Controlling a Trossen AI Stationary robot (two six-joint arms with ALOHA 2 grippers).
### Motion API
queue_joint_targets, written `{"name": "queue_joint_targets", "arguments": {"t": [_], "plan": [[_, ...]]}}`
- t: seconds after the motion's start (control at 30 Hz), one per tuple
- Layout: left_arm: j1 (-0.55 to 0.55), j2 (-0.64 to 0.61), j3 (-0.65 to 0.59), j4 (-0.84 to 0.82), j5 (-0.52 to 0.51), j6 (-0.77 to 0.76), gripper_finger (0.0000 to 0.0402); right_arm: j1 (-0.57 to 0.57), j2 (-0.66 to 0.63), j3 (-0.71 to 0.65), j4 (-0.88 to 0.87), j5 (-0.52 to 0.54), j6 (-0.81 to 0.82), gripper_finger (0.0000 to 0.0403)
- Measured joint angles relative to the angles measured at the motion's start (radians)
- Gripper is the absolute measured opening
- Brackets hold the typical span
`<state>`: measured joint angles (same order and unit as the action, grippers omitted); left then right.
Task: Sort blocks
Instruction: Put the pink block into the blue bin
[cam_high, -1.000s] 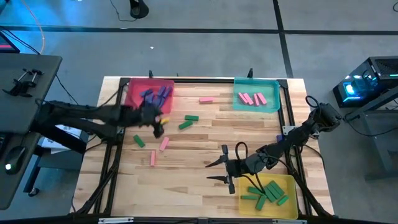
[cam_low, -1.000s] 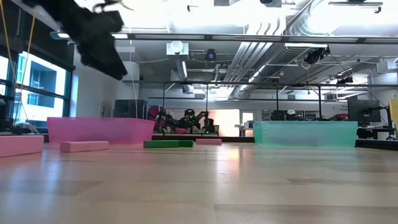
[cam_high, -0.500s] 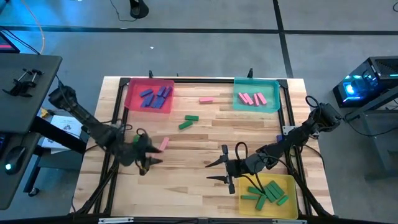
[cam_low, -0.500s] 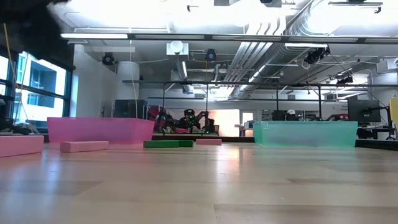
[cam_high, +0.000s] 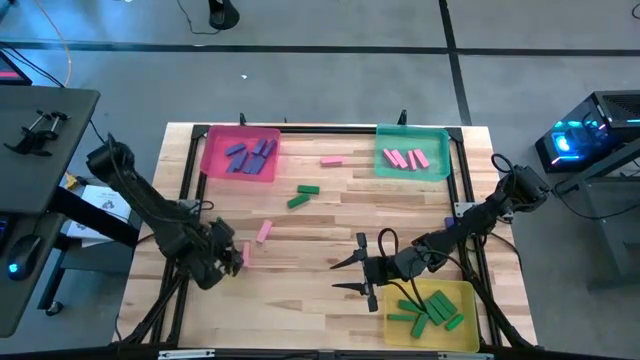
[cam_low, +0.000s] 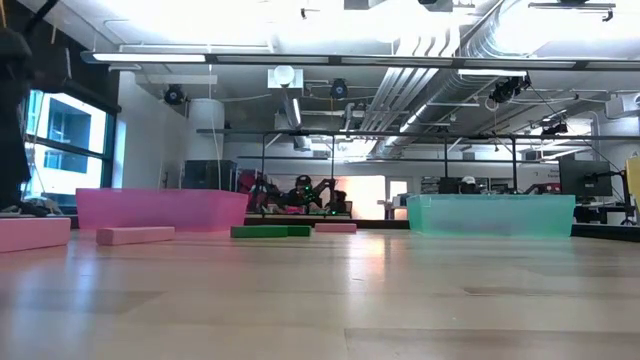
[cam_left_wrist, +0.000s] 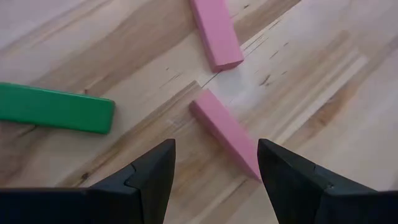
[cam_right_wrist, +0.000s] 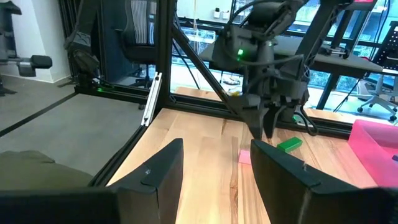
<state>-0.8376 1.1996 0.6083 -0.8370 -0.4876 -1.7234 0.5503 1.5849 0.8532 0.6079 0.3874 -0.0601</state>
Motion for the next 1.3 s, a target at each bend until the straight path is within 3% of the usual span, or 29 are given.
{"name": "queue_joint_targets", "arguments": {"t": [0.27, 0.57, 0.73, 0.9, 1.0, 1.3], "plan": [[0.052, 0.143, 0.0, 0.118, 0.013, 0.012, 0.0213, 0.0, 0.0, 0.0, 0.0, 0.0, 0.0, 0.0172], [0.128, 0.229, 0.0, 0.173, 0.128, 0.12, 0.0203, 0.0, 0.0, 0.0, -0.004, 0.0, 0.0, 0.0172], [0.158, 0.242, 0.0, 0.196, 0.157, 0.244, 0.0153, 0.0, 0.006, 0.0, -0.009, 0.0, 0.0, 0.0172], [0.173, 0.242, -0.001, 0.242, 0.16, 0.325, 0.0065, -0.006, 0.046, 0.0, -0.019, 0.011, 0.028, 0.0172], [0.173, 0.244, -0.002, 0.367, 0.157, 0.402, 0.0027, -0.014, 0.081, 0.0, -0.017, 0.033, 0.056, 0.0172], [0.202, 0.243, 0.0, 0.896, 0.096, 0.857, 0.004, -0.063, 0.163, 0.0, 0.004, 0.073, 0.155, 0.0172]]}}
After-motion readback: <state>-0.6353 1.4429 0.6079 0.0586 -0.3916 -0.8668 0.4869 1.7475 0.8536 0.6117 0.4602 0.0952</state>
